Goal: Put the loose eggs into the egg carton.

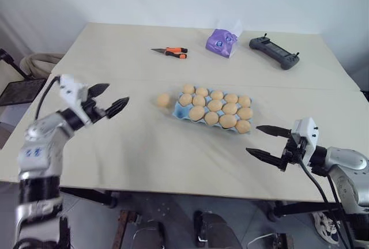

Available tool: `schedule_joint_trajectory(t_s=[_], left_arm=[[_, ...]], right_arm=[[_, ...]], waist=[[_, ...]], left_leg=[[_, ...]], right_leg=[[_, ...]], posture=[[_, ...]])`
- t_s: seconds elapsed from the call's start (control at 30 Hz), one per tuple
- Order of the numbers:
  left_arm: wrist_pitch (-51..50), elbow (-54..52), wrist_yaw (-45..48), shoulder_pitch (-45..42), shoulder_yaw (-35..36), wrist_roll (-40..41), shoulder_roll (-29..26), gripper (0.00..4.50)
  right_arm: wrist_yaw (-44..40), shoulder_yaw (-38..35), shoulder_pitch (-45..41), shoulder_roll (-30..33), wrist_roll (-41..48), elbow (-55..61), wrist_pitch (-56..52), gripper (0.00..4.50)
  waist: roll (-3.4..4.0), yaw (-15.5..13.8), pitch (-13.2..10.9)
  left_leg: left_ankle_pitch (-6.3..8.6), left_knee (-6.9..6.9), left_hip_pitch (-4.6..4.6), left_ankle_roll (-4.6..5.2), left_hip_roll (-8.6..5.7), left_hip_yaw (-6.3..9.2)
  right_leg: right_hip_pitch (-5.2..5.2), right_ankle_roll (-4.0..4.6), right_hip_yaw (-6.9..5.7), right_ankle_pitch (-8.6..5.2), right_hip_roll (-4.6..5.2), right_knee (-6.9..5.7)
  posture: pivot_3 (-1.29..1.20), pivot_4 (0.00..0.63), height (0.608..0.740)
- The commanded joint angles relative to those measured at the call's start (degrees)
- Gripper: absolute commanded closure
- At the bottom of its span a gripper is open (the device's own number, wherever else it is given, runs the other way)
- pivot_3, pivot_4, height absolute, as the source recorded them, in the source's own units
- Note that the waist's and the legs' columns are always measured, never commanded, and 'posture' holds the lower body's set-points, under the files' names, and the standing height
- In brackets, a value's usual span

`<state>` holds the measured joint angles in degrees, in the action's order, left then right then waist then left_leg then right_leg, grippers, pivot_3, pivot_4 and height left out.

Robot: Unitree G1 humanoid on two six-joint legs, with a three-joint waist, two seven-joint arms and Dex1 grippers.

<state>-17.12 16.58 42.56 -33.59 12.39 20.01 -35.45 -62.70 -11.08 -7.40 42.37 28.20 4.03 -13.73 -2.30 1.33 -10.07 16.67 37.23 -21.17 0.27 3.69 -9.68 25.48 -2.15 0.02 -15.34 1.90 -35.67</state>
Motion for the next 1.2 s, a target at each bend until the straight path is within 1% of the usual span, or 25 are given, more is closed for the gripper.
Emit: schedule_joint_trajectory(t_s=[0.03, 0.17, 0.33, 0.47, 0.6, 0.77, 0.83, 0.9, 1.0, 1.1, 1.13, 1.2], left_arm=[[5.9, 14.3, 0.5, -8.4, -4.4, -5.2, 2.4, 0.04], [12.9, 28.6, 2.7, -15.9, -7.2, -8.5, 5.9, 0.04], [18.7, 40.2, 4.1, -21.6, -8.3, -10.8, 8.6, 0.04], [21.9, 46.1, 3.9, -24.1, -8.3, -11.9, 10.5, 0.04], [23.4, 49.8, 3.1, -25.8, -8.4, -13.2, 11.7, 0.04], [22.8, 54.3, -1.0, -27.8, -8.6, -15.5, 13.1, 0.04], [22.8, 55.4, -2.2, -28.3, -8.4, -16.0, 13.5, 0.44], [23.0, 56.0, -3.0, -28.7, -8.0, -16.2, 13.8, 0.95], [23.3, 56.5, -3.5, -29.0, -7.7, -16.5, 14.1, 1.95], [23.7, 56.3, -3.1, -29.0, -7.6, -16.6, 14.0, 2.83], [24.1, 55.9, -2.3, -29.0, -7.6, -16.6, 13.7, 2.97], [24.8, 54.8, 0.6, -29.0, -7.3, -16.1, 12.8, 2.97]], right_arm=[[0.0, -0.7, -0.2, 0.2, 0.3, 0.9, 0.5, 0.0], [0.7, -1.5, 1.8, 0.2, 0.5, 2.7, 0.2, 0.0], [2.0, -2.9, 5.1, 0.2, 1.1, 5.4, -0.2, 0.0], [3.1, -3.5, 7.5, 0.0, 1.5, 7.3, -0.3, 0.0], [3.6, -3.6, 8.3, 0.0, 1.7, 7.9, -0.3, 0.0], [4.2, -3.3, 8.2, -0.1, 1.6, 8.0, -0.3, 0.0], [4.3, -3.3, 8.0, -0.1, 1.6, 7.9, -0.3, 0.0], [4.3, -3.3, 8.0, -0.1, 1.6, 7.9, -0.2, 0.0], [4.5, -3.3, 8.0, -0.1, 1.6, 8.0, -0.2, 0.0], [4.8, -3.4, 8.1, -0.1, 1.6, 8.2, -0.3, 0.0], [5.0, -3.5, 8.2, -0.1, 1.7, 8.4, -0.4, 0.0], [5.2, -3.8, 8.6, -0.1, 1.8, 8.7, -0.4, 0.0]], waist=[[0.0, 0.2, 0.0], [0.0, 0.3, 0.0], [-0.01, 0.3, 0.0], [-0.02, 0.2, 0.0], [-0.03, 0.3, 0.0], [-0.03, 0.2, 0.0], [-0.04, 0.2, 0.0], [-0.04, 0.2, 0.0], [-0.04, 0.2, 0.0], [-0.04, 0.2, 0.0], [-0.04, 0.2, 0.0], [-0.04, 0.3, 0.0]], left_leg=[[-0.06, -0.01, 0.0, 0.14, 0.01, -0.02], [0.09, -0.01, -0.03, -0.03, 0.15, -0.11], [0.18, 0.0, -0.08, -0.4, 0.16, -0.19], [0.2, 0.08, -0.07, -0.38, 0.14, -0.22], [0.3, 0.14, -0.06, -0.01, 0.13, -0.23], [0.28, 0.2, -0.04, 0.05, 0.11, -0.21], [0.27, 0.21, -0.05, 0.04, 0.11, -0.19], [0.27, 0.2, -0.05, 0.04, 0.11, -0.19], [0.27, 0.2, -0.06, 0.03, 0.12, -0.2], [0.27, 0.2, -0.05, 0.02, 0.11, -0.21], [0.27, 0.2, -0.05, 0.02, 0.1, -0.21], [0.26, 0.21, -0.04, 0.0, 0.09, -0.21]], right_leg=[[0.0, -0.03, 0.01, 0.02, 0.0, 0.0], [0.08, -0.01, 0.04, 0.0, -0.19, 0.0], [0.22, 0.05, 0.06, -0.19, -0.43, -0.01], [0.22, 0.04, 0.08, -0.19, -0.42, -0.05], [0.19, -0.04, 0.14, -0.14, -0.33, -0.1], [0.19, -0.05, 0.14, -0.13, -0.32, -0.21], [0.2, -0.05, 0.13, -0.14, -0.32, -0.22], [0.2, -0.05, 0.12, -0.13, -0.32, -0.22], [0.2, -0.05, 0.12, -0.13, -0.32, -0.21], [0.2, -0.05, 0.12, -0.13, -0.32, -0.22], [0.2, -0.05, 0.12, -0.13, -0.33, -0.23], [0.2, -0.05, 0.11, -0.13, -0.34, -0.24]], posture=[[0.0, 0.15, 0.74], [0.0, 0.15, 0.74], [0.0, 0.15, 0.74], [0.0, 0.15, 0.74], [0.0, 0.15, 0.74], [0.0, 0.15, 0.74], [0.0, 0.15, 0.74], [0.0, 0.15, 0.74], [0.0, 0.15, 0.74], [0.0, 0.15, 0.74], [0.0, 0.15, 0.74], [0.0, 0.15, 0.74]])
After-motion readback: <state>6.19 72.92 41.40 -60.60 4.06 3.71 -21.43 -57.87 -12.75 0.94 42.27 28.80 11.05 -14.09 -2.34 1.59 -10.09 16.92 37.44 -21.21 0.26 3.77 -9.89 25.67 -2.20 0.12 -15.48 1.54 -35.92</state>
